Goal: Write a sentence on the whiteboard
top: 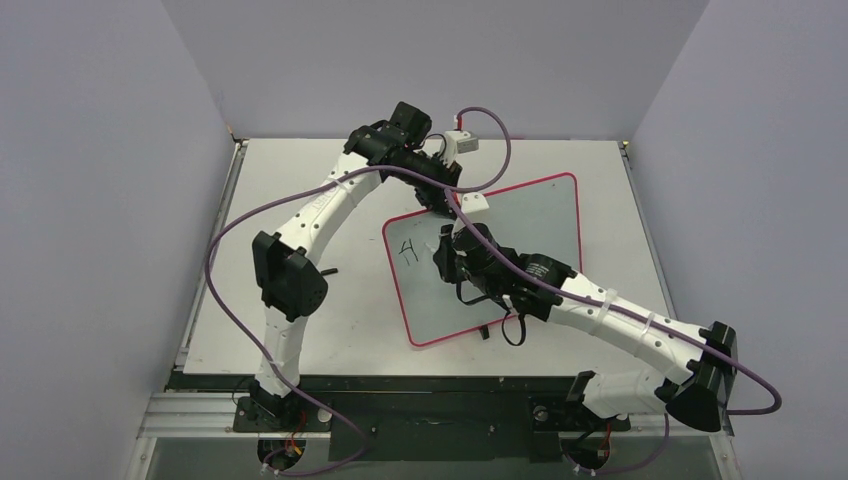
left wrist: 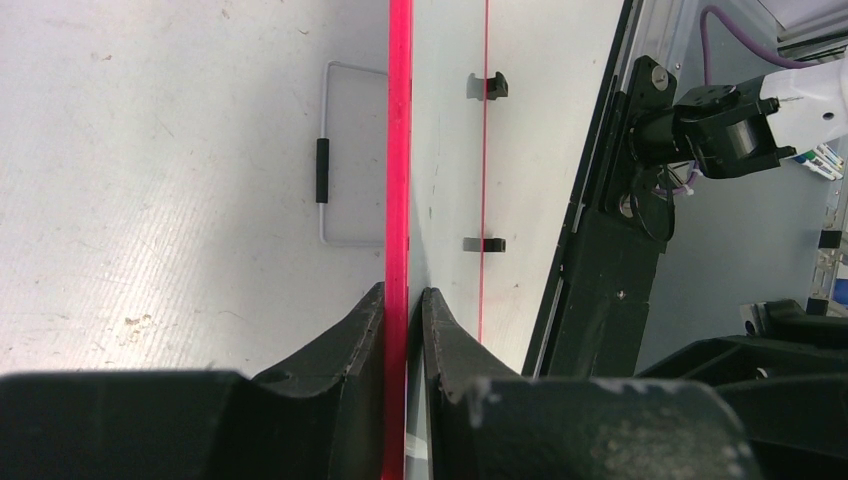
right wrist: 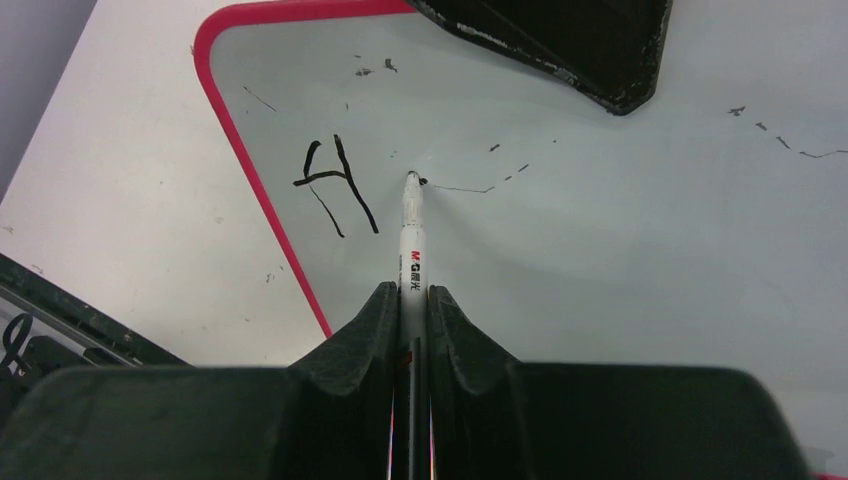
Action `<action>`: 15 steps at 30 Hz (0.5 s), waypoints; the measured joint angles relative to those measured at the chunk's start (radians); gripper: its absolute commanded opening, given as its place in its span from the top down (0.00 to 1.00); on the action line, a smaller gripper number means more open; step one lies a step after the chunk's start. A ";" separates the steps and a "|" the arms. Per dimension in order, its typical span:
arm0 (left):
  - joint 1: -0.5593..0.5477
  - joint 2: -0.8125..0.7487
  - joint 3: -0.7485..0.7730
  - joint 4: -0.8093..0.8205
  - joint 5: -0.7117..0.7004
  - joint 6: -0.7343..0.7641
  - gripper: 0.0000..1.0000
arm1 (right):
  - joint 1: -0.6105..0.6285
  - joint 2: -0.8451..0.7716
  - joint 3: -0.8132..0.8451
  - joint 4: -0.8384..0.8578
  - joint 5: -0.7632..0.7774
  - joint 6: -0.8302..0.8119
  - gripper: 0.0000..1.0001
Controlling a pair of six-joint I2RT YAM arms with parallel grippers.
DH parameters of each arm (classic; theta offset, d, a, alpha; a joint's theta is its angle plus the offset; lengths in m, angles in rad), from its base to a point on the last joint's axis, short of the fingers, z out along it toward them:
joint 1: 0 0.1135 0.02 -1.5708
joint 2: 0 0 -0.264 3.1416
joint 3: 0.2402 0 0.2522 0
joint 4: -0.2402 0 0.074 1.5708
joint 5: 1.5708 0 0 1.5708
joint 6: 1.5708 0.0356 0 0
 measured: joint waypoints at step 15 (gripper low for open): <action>0.002 -0.004 -0.013 0.007 -0.005 0.000 1.00 | 0.000 0.025 0.023 0.012 -0.017 0.000 1.00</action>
